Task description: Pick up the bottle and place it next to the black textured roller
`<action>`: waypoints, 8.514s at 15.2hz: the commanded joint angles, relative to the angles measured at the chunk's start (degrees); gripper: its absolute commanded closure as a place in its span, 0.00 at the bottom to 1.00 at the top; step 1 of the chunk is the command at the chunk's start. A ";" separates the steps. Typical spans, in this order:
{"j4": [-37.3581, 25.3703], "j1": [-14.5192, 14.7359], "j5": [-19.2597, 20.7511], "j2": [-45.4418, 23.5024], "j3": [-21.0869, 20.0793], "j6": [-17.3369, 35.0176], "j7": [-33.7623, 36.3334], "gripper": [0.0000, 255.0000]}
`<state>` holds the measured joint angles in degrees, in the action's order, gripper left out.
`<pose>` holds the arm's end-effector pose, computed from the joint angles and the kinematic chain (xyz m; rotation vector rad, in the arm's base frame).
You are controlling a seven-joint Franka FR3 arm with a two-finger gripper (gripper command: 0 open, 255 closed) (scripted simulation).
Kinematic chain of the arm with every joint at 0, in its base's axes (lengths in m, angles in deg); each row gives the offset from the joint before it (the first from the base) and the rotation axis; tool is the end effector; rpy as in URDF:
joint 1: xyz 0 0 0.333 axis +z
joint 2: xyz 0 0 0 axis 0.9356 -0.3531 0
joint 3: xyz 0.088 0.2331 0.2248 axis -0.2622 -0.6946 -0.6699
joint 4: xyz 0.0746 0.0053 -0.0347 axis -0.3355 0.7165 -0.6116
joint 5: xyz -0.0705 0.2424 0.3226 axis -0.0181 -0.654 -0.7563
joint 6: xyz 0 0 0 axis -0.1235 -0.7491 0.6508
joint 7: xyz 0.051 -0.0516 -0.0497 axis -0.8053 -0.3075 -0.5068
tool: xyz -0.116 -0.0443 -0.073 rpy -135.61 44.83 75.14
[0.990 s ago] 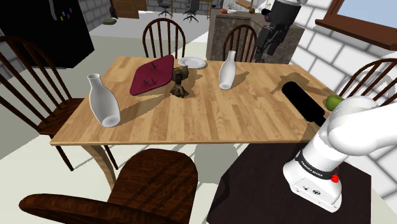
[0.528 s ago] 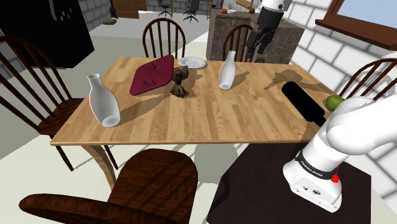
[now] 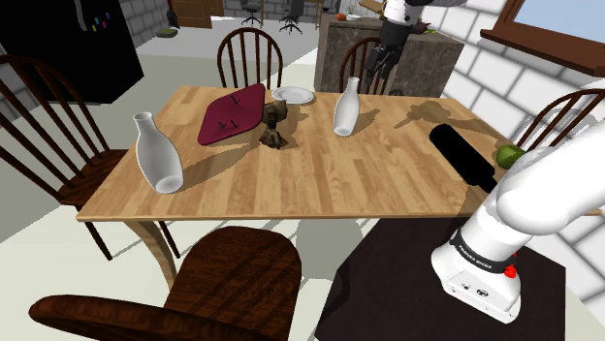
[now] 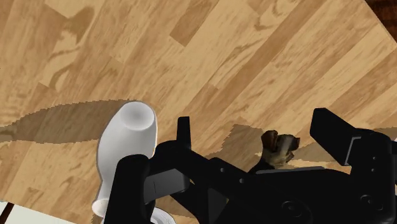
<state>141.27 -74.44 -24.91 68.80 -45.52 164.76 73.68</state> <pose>0.4519 -0.1309 0.5128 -3.1267 0.0970 -0.1691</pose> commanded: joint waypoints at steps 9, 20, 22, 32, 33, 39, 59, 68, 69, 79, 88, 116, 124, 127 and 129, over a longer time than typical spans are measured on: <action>-15.30 -1.74 -4.69 -20.23 6.13 4.76 -11.37 0.00; -39.23 -7.52 -12.79 -43.18 7.48 2.59 -20.99 0.00; -38.43 -7.52 -12.99 -43.68 7.37 3.87 -21.13 0.00; -36.83 -7.53 -13.52 -44.98 7.10 6.71 -21.47 0.00; -36.83 -7.53 -13.52 -44.98 7.10 6.71 -21.47 0.00; -36.83 -7.53 -13.52 -44.97 7.10 6.70 -21.47 1.00; -46.16 -7.91 -12.49 -43.43 7.60 -4.02 -20.16 1.00; -54.21 -8.64 -12.49 -44.16 7.73 -11.32 -19.57 1.00; -55.26 -8.75 -12.52 -44.34 7.73 -12.18 -19.51 1.00; -60.32 -10.87 -12.81 -43.92 8.38 -17.82 -21.24 1.00; -50.00 -16.44 -12.53 -36.80 11.75 -15.44 -31.42 1.00; -31.79 -22.27 -13.78 -34.24 15.06 -1.10 -43.91 1.00; -27.06 -22.22 -14.72 -35.36 14.76 4.57 -44.95 1.00; -25.44 -22.26 -15.23 -36.03 14.60 6.77 -45.45 1.00; -25.44 -22.26 -15.23 -36.03 14.60 6.77 -45.45 1.00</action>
<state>115.75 -96.65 -40.07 32.83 -30.93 171.35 28.33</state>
